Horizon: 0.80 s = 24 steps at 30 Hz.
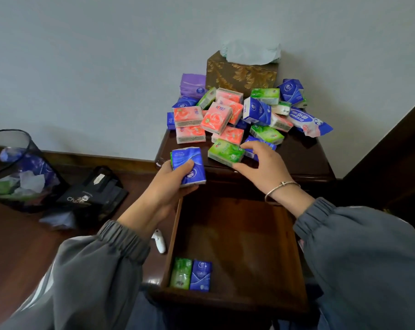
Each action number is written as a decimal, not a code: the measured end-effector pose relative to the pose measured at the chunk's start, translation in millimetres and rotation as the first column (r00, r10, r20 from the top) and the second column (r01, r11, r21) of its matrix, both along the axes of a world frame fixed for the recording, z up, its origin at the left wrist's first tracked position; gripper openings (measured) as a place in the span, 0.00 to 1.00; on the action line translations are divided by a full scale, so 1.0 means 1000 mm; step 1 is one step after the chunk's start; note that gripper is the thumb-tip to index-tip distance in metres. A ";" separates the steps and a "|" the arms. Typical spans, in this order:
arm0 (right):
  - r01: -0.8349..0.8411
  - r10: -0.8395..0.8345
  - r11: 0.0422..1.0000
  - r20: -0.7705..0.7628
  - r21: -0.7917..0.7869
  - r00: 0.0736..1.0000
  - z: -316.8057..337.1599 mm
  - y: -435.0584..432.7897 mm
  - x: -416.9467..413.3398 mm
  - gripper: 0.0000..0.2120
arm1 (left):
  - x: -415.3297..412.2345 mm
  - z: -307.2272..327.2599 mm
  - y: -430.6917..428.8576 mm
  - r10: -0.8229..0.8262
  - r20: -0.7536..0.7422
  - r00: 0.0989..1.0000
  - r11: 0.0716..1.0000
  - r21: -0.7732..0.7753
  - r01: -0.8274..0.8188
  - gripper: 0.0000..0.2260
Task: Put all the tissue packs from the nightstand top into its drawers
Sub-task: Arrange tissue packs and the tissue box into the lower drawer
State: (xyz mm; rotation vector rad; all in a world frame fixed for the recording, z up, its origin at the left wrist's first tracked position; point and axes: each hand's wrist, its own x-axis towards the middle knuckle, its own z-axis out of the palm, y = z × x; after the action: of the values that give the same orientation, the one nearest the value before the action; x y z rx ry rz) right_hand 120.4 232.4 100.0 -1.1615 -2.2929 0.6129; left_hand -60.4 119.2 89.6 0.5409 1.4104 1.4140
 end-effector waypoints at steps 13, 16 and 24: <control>0.019 -0.195 0.922 0.425 0.386 0.884 -0.026 0.014 -0.043 0.27 | -0.004 -0.013 0.005 0.038 0.033 0.999 0.999 0.030 -0.039 0.12; -0.011 -0.158 0.930 0.428 0.367 0.890 -0.023 0.018 -0.042 0.26 | -0.002 -0.014 0.007 0.037 0.027 0.999 0.999 0.024 -0.038 0.13; -0.051 -0.086 0.932 0.357 0.358 0.930 -0.025 0.016 -0.039 0.21 | 0.001 -0.017 0.010 0.054 0.055 0.997 0.998 0.016 -0.055 0.13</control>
State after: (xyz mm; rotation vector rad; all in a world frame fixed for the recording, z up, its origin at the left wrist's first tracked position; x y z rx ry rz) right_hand 81.5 248.2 74.7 -1.1857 -2.5548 -0.0558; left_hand -59.7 129.2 72.6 0.4746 1.3790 1.4749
